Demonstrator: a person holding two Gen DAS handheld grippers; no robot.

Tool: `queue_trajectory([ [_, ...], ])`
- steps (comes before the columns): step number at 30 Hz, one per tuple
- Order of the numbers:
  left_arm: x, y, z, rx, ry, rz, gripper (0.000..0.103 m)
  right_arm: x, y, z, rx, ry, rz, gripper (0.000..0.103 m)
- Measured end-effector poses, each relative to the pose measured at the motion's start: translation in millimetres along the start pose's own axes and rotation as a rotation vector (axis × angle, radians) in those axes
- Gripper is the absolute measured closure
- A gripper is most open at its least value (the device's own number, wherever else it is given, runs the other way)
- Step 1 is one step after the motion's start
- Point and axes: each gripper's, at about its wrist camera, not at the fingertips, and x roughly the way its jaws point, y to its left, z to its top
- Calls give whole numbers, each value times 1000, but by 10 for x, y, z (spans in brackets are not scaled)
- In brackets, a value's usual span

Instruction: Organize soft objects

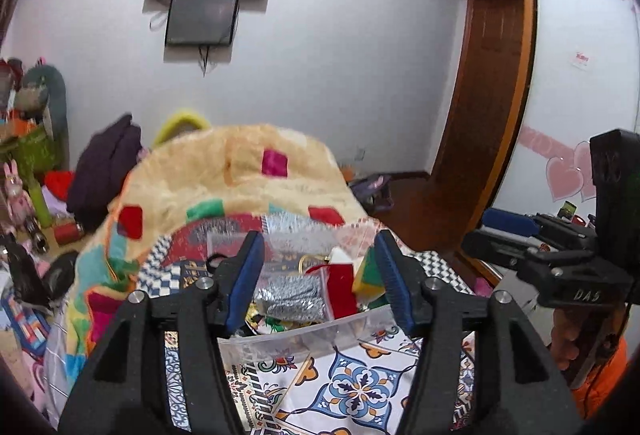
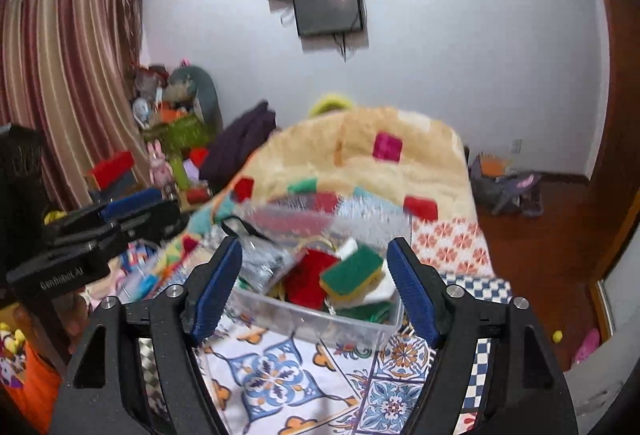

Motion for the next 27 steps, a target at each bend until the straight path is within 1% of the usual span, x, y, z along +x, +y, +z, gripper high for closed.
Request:
queue_trajectory([
  [1, -53, -19, 8, 3, -12, 1, 42, -73, 22, 18, -2, -24, -3, 22],
  [2, -115, -40, 17, 7, -27, 3, 39, -139, 47, 32, -5, -45, -7, 20],
  [4, -228, -72, 29, 10, -55, 10, 31, -236, 93, 50, -15, -76, -13, 20],
  [6, -333, -101, 25, 5, -82, 20, 20, -304, 143, 50, -24, -98, -17, 17],
  [8, -414, -112, 19, 3, -105, 29, 13, -338, 165, 45, -28, -119, -24, 8],
  [9, -449, -118, 14, 4, -115, 36, 10, -354, 180, 34, -31, -131, -34, 6],
  [11, -485, -123, 6, 8, -127, 46, 8, -382, 192, 15, -34, -154, -47, 1],
  [13, -503, -126, -8, 9, -132, 53, 6, -386, 193, 1, -29, -165, -47, 0],
  [15, -505, -127, -23, 5, -133, 52, 4, -379, 188, -14, -24, -167, -44, 0],
  [22, -458, -156, -84, 30, -125, 80, 3, -410, 187, -96, -23, -168, -54, 0],
  [27, -440, -168, -112, 41, -122, 84, 2, -414, 169, -124, -16, -164, -49, 0],
])
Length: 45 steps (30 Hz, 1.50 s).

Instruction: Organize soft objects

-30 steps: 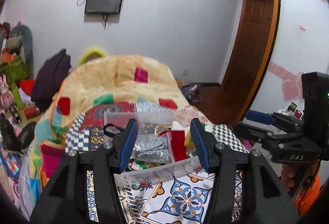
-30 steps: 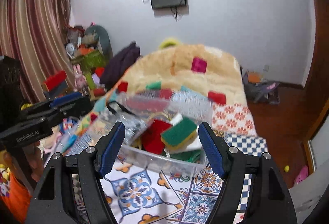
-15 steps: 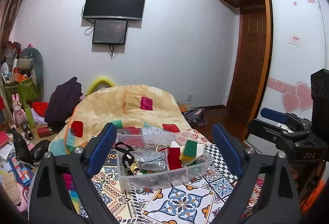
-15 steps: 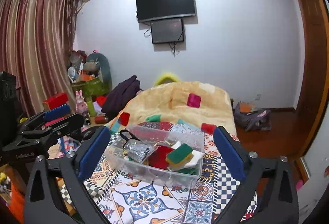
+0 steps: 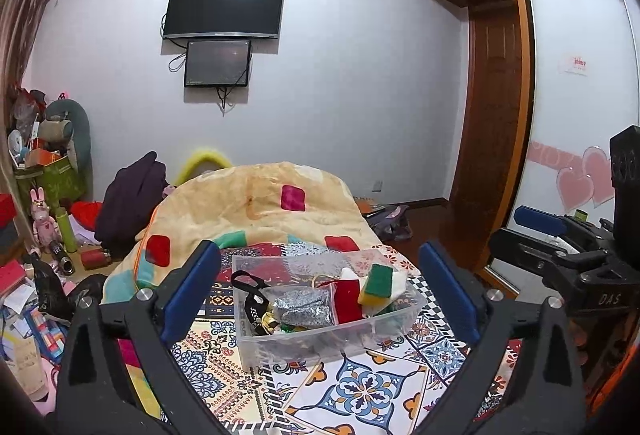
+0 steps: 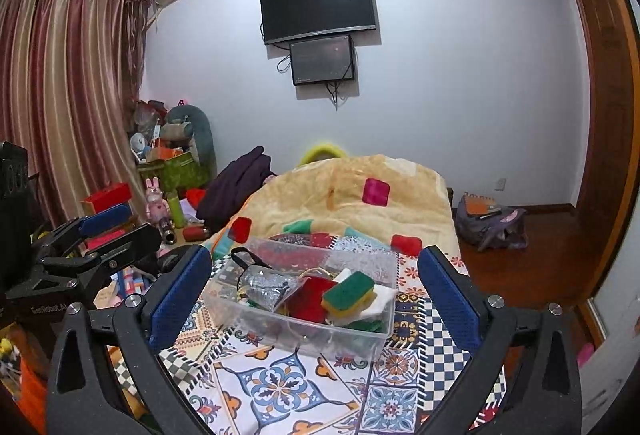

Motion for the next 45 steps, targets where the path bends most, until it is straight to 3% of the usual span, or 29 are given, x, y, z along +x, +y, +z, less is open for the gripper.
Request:
queue_trajectory([
  [45, 3, -3, -5, -2, -2, 7, 0, -88, 51, 31, -3, -21, 25, 0],
])
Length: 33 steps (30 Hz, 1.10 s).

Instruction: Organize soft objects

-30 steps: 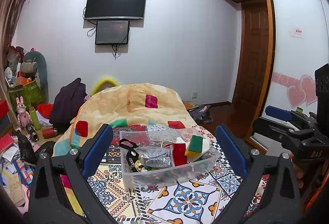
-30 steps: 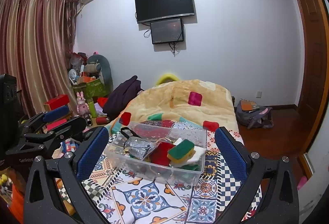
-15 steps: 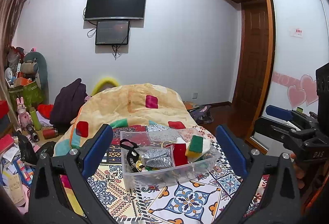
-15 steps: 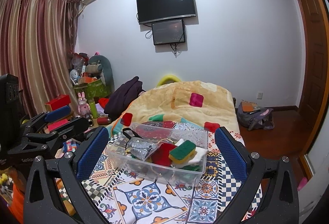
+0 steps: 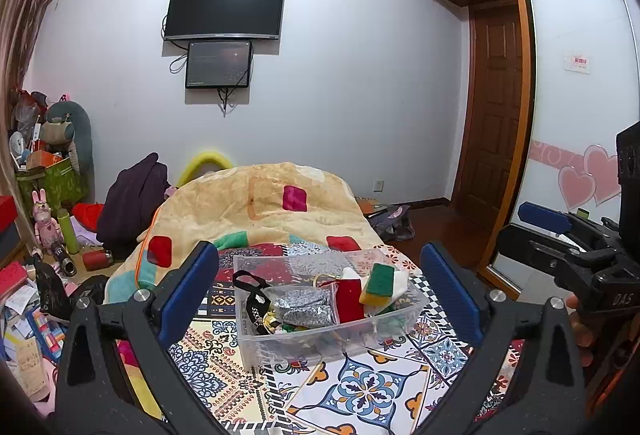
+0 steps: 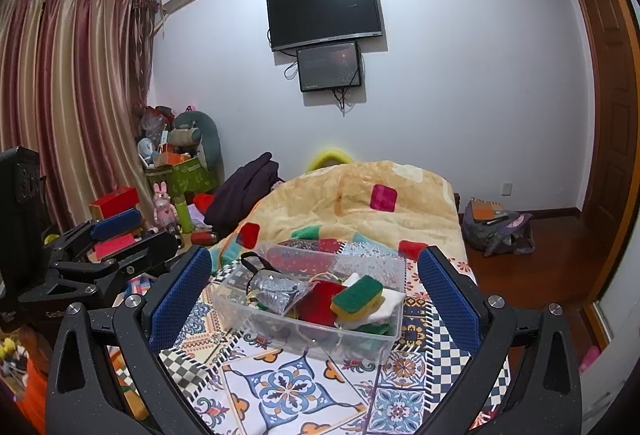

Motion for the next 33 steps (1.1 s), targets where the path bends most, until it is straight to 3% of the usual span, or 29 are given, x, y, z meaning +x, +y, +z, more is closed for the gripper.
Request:
queue_trajectory([
  [33, -30, 8, 13, -8, 10, -23, 0, 19, 4, -11, -5, 4, 0, 0],
])
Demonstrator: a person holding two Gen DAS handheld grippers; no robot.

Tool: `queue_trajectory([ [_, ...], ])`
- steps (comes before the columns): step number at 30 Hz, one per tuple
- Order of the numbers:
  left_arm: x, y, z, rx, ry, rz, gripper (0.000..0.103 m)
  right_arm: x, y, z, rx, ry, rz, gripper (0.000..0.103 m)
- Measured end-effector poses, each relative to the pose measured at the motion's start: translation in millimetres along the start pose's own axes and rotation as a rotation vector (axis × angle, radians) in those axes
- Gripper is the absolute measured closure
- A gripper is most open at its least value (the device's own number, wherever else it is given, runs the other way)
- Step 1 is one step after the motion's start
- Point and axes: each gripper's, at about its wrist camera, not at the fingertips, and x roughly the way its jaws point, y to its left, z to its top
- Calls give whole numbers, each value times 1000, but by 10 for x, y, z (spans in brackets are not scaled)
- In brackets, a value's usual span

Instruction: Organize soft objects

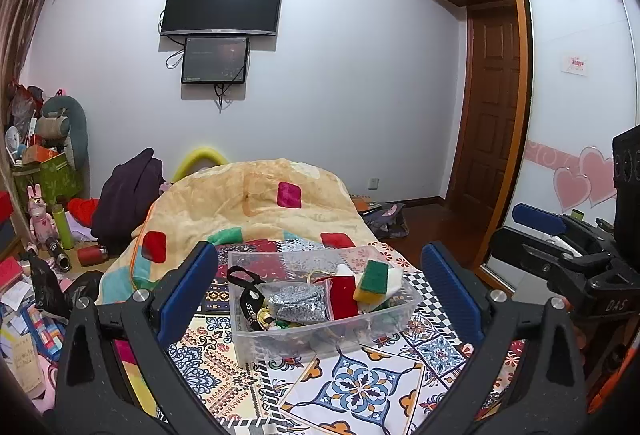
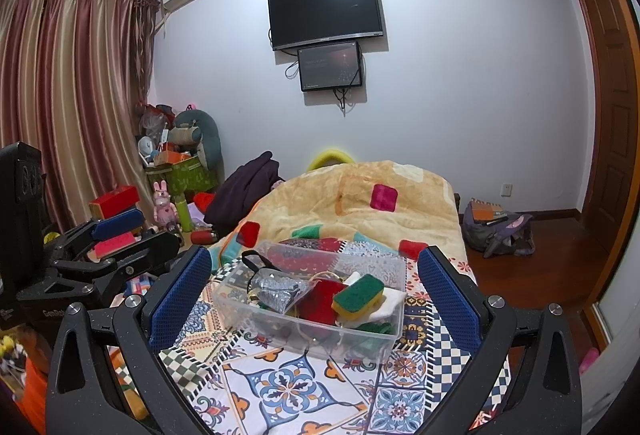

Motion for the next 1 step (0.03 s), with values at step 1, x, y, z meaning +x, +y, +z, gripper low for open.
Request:
queue_trajectory([
  [1, -2, 1, 0, -1, 0, 0, 0, 6, -2, 2, 0, 2, 0, 0],
])
